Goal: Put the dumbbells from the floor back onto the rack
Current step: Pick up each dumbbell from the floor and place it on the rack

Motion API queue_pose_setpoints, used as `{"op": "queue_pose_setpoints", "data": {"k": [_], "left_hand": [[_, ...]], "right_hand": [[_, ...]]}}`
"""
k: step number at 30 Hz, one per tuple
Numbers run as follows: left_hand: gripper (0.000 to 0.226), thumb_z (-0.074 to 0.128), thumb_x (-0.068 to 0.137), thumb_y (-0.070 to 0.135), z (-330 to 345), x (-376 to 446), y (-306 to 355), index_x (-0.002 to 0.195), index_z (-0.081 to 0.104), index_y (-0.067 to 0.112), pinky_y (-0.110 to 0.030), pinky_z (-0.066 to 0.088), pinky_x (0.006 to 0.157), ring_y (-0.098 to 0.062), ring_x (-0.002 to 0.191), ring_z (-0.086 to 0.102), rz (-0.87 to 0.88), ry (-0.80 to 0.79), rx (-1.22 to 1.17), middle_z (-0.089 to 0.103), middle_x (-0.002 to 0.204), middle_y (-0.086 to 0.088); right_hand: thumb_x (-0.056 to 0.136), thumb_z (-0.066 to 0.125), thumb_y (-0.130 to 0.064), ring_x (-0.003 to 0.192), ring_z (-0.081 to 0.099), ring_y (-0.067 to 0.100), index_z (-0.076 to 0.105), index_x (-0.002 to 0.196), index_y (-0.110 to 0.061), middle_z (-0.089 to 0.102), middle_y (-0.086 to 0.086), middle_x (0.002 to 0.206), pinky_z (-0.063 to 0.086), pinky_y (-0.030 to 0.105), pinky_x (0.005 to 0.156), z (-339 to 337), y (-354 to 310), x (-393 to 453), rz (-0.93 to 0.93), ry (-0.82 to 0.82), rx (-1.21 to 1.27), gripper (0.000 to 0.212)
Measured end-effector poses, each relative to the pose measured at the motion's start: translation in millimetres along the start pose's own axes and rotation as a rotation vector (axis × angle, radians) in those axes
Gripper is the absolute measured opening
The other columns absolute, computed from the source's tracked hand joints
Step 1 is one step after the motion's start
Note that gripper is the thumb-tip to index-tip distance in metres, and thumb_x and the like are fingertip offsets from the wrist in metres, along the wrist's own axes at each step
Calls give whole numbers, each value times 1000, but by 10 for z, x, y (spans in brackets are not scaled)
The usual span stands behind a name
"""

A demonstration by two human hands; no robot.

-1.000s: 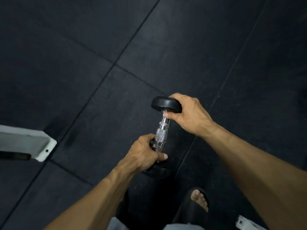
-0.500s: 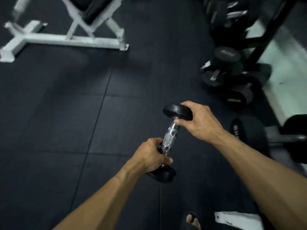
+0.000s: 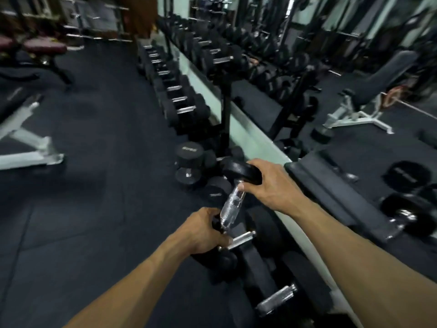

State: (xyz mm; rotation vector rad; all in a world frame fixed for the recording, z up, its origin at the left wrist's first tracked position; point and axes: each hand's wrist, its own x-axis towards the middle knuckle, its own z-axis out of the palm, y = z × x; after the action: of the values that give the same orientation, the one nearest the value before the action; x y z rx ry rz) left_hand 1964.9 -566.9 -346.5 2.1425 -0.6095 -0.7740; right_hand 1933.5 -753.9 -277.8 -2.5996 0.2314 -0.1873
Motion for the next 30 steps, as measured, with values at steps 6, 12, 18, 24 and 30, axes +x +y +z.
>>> {"op": "queue_pose_setpoints", "data": {"k": [6,12,18,24,30], "left_hand": [[27,80,66,28,427,789,1047,89,66,24,-31,55,74,-13,79,65,96,-27,79,68,81,6],[31,81,65,30,740,1640,1779,88,63,20,-35,55,80,-21,88,65,152,-59,237,68,89,1],[35,75,68,26,1146,2339,2059,101,65,21,-36,55,83,-22,97,65,144,-39,360,69,99,0],[27,65,68,23,1303,2646,2141,94,68,22,-30,46,68,-25,91,65,145,99,475,67,95,-1],[28,87,52,41,1116,2713,1954,66,65,30,-33,58,77,-11,82,66,-7,127,138,70,79,10]], "right_hand": [[80,77,-36,88,61,20,60,109,-21,66,-3,94,50,40,80,-970,822,132,115,79,-110,36],[80,75,-42,92,63,24,55,110,-26,67,-4,100,51,44,83,-1535,1665,326,251,143,-167,39],[82,73,-40,93,63,28,52,113,-24,66,-1,100,50,45,86,-1690,2364,563,350,117,-187,41],[85,71,-44,84,62,19,56,104,-22,63,-8,86,43,32,73,-1543,2892,604,462,84,-98,33],[82,71,-48,90,63,27,56,103,-21,66,3,95,51,40,81,-1498,2927,893,501,5,-132,37]]}}
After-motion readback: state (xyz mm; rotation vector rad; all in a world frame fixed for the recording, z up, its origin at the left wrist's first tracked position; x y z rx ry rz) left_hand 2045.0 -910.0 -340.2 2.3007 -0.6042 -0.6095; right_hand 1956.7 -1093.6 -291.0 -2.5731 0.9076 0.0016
